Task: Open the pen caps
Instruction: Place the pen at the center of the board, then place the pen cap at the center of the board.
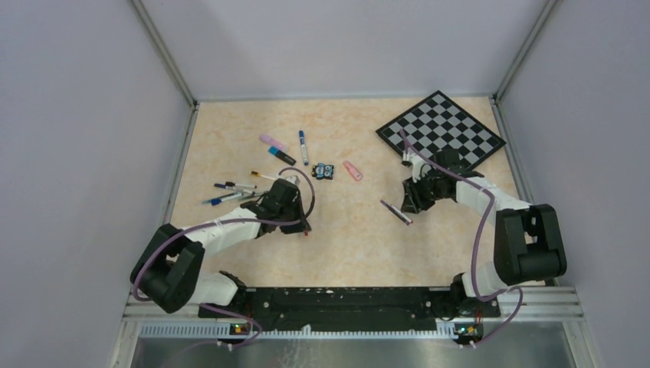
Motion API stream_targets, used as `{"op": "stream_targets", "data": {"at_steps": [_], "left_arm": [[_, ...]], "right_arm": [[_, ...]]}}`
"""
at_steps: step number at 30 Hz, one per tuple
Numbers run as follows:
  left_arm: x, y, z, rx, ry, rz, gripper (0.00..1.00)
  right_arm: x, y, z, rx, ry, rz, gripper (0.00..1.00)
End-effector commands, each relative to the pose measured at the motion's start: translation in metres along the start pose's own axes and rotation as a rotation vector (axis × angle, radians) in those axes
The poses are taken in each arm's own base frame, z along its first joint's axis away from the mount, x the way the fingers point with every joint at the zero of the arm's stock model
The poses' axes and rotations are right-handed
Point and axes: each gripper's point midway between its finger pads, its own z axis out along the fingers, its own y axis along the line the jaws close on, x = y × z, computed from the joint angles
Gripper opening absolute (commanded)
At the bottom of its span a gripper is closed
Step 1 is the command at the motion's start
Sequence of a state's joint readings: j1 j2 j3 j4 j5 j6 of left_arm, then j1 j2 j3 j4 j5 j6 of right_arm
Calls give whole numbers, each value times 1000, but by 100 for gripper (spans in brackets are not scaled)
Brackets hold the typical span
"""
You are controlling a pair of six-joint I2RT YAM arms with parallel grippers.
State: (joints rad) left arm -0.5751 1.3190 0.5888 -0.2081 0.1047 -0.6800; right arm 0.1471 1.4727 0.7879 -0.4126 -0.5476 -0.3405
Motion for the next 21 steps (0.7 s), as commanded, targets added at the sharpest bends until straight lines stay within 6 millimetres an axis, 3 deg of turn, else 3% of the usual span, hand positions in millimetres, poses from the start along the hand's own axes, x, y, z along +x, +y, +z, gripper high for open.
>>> {"op": "stream_targets", "data": {"at_steps": [1,10,21], "left_arm": [[-14,2,3,-71,-15,13,11],[-18,7,7,-135,25,42,19],[-32,2,-2,-142,-13,63,29]], "right_arm": [[-31,1,-16,2,-90,-58,36],[-37,6,-22,-9,-119,-66,36],[-41,10,-27,-19,-137,-77,36]]}}
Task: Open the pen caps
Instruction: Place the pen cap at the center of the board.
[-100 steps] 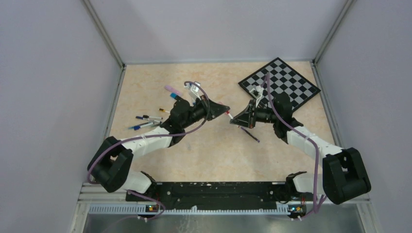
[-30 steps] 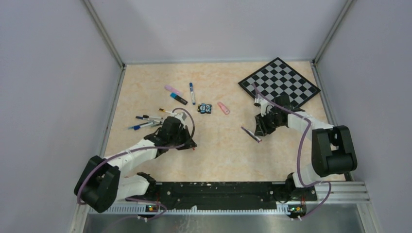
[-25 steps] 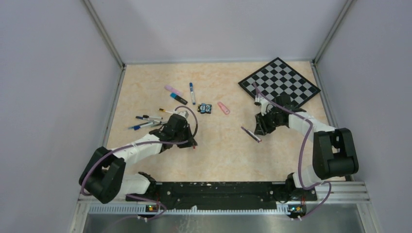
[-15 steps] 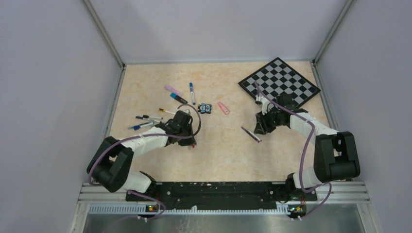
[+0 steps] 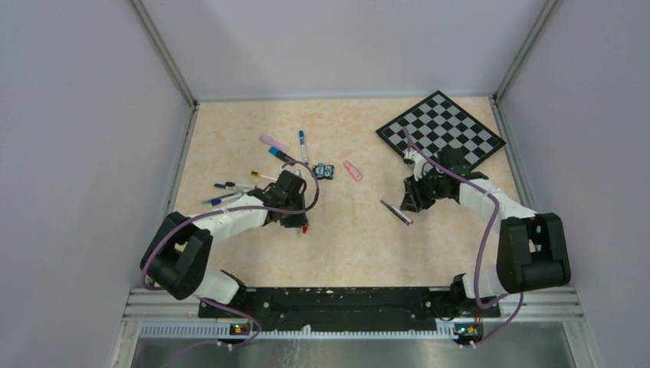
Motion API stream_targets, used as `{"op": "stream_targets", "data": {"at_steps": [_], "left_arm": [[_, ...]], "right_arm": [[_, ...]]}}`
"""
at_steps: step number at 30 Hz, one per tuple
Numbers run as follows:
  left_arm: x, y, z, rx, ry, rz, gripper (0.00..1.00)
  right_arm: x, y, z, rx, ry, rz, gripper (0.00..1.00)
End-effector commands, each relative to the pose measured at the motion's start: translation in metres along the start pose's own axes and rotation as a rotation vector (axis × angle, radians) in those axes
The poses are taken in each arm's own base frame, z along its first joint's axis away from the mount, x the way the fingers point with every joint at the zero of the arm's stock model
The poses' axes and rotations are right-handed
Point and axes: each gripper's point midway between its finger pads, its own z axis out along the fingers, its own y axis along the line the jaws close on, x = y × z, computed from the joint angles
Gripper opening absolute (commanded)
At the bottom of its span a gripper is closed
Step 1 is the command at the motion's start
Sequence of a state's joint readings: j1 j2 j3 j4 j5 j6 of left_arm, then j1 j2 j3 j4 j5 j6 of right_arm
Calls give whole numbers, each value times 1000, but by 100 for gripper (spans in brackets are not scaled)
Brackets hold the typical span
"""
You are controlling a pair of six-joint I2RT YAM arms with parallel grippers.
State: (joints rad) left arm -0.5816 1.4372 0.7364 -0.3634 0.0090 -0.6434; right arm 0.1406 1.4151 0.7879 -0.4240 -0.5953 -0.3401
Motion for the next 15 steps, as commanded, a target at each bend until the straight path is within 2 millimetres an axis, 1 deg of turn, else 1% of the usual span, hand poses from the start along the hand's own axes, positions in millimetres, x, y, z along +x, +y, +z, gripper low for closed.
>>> {"op": "stream_targets", "data": {"at_steps": [1,6,9,10,13,14,15], "left_arm": [[-20,-8,-10,9,-61,26,29],[-28,-11,-18,16,-88,34,30],[-38,-19,-32,54,-138,59,30],[-44,-24,-41,83,-173,77,30],[-57,-39,-65,182,-269,161,38],[-61,-42,-74,206,-307,182,42],[-66,-43,-82,218,-348,190,50]], "right_arm": [[-30,0,-14,9,-83,-60,36],[-31,1,-15,7,-86,-61,36],[-32,4,-16,-8,-91,-70,36],[-32,6,-16,-17,-92,-79,36],[-34,13,-20,-51,-102,-104,37],[-36,16,-22,-63,-109,-117,38],[-38,19,-24,-73,-117,-132,38]]}}
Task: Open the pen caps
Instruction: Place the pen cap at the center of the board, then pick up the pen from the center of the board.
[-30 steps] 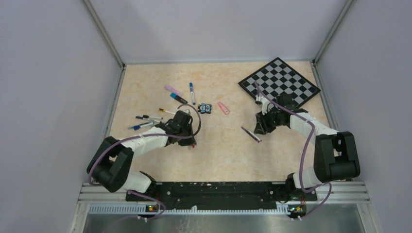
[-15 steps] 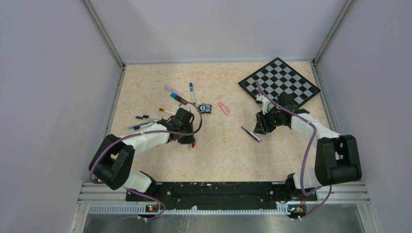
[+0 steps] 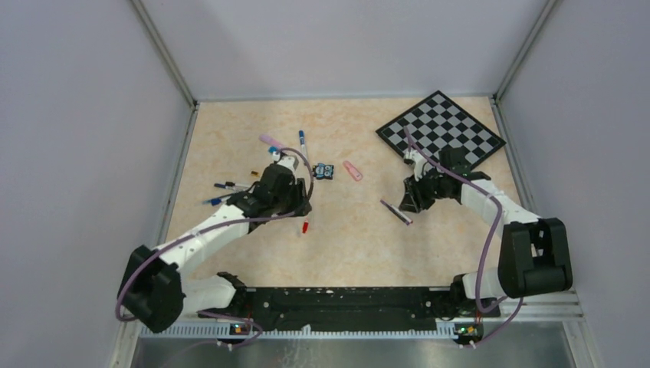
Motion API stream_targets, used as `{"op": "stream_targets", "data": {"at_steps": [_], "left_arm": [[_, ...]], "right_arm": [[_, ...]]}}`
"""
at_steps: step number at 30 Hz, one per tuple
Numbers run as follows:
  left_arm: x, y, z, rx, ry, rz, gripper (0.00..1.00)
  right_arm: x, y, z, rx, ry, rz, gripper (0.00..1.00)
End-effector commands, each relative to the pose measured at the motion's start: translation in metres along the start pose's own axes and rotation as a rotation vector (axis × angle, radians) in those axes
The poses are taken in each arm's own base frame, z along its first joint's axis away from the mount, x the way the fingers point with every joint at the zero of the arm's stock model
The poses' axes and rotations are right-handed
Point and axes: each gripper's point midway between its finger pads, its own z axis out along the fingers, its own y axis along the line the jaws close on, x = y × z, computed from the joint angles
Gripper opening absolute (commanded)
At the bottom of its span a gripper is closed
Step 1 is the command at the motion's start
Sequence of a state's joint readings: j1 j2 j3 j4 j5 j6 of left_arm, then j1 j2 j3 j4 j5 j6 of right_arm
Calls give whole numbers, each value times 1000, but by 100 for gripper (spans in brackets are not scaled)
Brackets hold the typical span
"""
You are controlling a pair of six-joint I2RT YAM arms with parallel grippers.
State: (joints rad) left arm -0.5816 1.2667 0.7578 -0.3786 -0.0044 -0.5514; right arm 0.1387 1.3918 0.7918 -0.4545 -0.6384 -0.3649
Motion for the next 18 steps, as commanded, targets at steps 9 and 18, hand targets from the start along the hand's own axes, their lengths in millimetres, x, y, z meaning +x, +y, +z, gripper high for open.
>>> {"op": "stream_targets", "data": {"at_steps": [9,18], "left_arm": [[-60,-19,-70,193,-453,33,99],[-44,-8,-47,166,-344,-95,99]], "right_arm": [[-48,40,-36,-143,-182,-214,41],[-53,54,-45,-180,-223,-257,41]]}}
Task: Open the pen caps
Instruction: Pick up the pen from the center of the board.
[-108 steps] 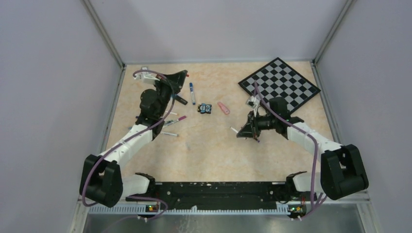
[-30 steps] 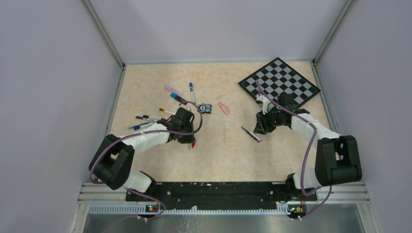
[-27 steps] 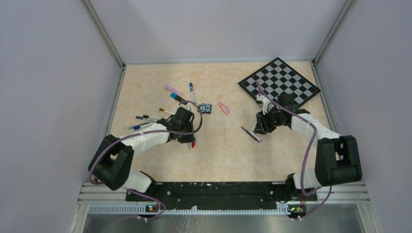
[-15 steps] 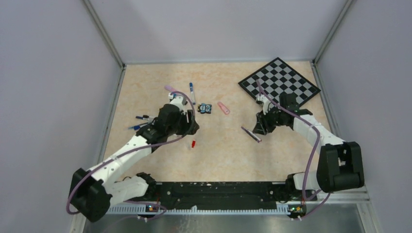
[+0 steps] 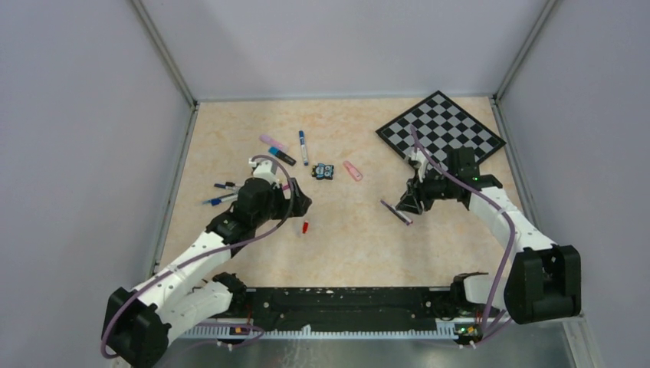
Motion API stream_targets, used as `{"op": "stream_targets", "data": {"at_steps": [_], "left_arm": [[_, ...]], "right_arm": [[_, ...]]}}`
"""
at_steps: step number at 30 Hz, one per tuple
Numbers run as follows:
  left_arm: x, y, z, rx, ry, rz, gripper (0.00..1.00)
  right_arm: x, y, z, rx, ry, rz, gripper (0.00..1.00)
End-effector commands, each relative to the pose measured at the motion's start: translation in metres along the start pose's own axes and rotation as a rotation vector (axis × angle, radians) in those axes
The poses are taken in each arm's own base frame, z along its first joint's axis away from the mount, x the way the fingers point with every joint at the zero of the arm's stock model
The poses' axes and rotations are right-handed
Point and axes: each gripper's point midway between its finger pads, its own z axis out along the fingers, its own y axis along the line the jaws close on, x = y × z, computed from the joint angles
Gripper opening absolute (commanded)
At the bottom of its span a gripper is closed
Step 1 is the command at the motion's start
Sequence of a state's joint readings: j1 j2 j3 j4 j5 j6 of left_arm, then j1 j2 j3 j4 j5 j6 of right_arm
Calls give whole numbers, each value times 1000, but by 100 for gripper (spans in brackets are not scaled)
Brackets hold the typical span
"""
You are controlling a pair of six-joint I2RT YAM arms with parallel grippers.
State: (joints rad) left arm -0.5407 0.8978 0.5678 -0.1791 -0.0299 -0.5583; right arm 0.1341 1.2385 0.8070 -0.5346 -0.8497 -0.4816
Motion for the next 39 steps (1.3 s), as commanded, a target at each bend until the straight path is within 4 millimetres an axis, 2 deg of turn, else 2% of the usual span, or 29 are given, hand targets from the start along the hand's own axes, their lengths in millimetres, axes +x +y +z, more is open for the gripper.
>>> {"op": "stream_targets", "data": {"at_steps": [1,6,10,13,18,23,30,39], "left_arm": [[-3,-3,10,0,12,-61,99],[2,5,24,-67,55,-100,99],[15,42,29,-310,93,-216,98],[27,71,24,-502,115,-308,94],[35,101,20,-708,131,-434,88],[39,123,24,-806,167,-509,81],[35,135,32,-843,172,-557,72],[36,147,34,-880,173,-577,60]], "right_arm": [[-26,6,-10,-19,-71,-89,41],[-28,8,-11,-25,-77,-93,41],[-29,9,-11,-26,-82,-97,42],[-28,9,-11,-25,-82,-93,42],[-29,9,-11,-21,-83,-93,42],[-29,9,-12,-19,-83,-93,42],[-28,8,-12,-15,-82,-93,42],[-27,8,-11,-16,-81,-87,42]]}}
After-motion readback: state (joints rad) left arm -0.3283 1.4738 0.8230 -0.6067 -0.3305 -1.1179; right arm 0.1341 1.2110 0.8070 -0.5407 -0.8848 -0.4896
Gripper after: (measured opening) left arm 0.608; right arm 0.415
